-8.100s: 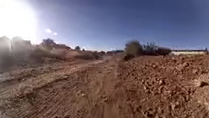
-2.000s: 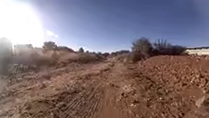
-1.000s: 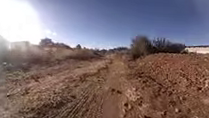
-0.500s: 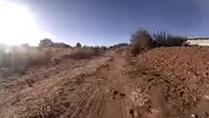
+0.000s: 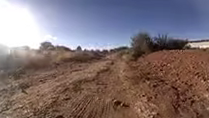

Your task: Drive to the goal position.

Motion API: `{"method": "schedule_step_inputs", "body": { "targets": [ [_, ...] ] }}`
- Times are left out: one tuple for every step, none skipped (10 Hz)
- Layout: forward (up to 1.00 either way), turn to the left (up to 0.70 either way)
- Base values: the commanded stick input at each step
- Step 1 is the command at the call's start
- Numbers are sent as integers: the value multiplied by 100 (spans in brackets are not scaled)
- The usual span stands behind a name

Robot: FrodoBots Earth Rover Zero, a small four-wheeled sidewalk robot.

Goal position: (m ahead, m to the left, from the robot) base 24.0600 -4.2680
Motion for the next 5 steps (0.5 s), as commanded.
{"method": "schedule_step_inputs", "body": {
  "targets": [
    [50, 0],
    [50, 0],
    [50, 0],
    [50, 0],
    [50, 0]
  ]
}}
